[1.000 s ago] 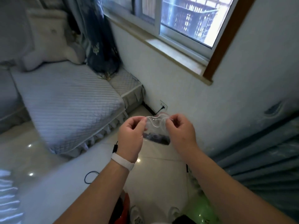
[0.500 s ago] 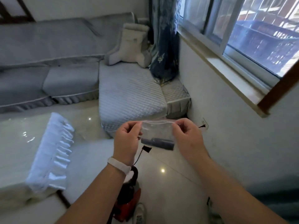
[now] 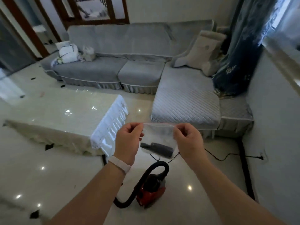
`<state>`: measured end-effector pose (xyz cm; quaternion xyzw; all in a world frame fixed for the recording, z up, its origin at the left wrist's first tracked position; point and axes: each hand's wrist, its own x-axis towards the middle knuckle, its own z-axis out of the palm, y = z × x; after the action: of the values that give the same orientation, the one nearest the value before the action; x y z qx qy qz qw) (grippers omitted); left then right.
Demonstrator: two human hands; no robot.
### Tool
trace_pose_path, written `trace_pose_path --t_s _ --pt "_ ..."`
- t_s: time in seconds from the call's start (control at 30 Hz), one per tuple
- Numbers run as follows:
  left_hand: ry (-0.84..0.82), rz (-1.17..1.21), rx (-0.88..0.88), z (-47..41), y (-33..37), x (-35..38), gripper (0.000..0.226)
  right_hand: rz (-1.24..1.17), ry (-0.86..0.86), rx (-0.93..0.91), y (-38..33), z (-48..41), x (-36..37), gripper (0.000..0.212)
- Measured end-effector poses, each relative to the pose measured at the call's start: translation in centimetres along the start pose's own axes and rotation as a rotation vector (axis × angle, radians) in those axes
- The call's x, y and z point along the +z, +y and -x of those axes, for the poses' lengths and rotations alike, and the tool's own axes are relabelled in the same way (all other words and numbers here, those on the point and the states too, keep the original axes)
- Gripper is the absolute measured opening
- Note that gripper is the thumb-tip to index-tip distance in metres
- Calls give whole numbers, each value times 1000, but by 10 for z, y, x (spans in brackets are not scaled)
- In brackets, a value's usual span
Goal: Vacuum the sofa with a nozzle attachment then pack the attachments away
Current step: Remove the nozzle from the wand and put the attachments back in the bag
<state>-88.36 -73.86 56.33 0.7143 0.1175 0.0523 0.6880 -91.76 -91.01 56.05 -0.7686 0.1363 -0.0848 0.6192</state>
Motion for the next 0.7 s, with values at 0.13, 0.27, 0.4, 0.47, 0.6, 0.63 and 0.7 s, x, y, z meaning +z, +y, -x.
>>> trace_pose_path --t_s 0.13,0.27,0.4,0.47,0.6,0.63,0.7 --pt "108 5 12 -8 3 -44 8 -1 -86 -47 -15 0 43 13" --pt "194 27 -11 -17 -1 -107 8 9 -175 -88 -28 4 104 14" --pt "271 57 -28 -33 -14 -191 9 39 -257 -84 -42 20 185 14" --pt "295 79 -45 -43 -20 -234 10 81 -285 -85 -48 32 229 14" --pt "351 128 -68 -63 -34 -325 12 152 -332 -83 -57 58 320 15" --pt "357 132 -74 -68 -38 -347 13 172 -346 -84 -59 64 343 15" --pt "377 154 -97 -78 -47 -391 11 191 -374 -82 -65 74 388 14"
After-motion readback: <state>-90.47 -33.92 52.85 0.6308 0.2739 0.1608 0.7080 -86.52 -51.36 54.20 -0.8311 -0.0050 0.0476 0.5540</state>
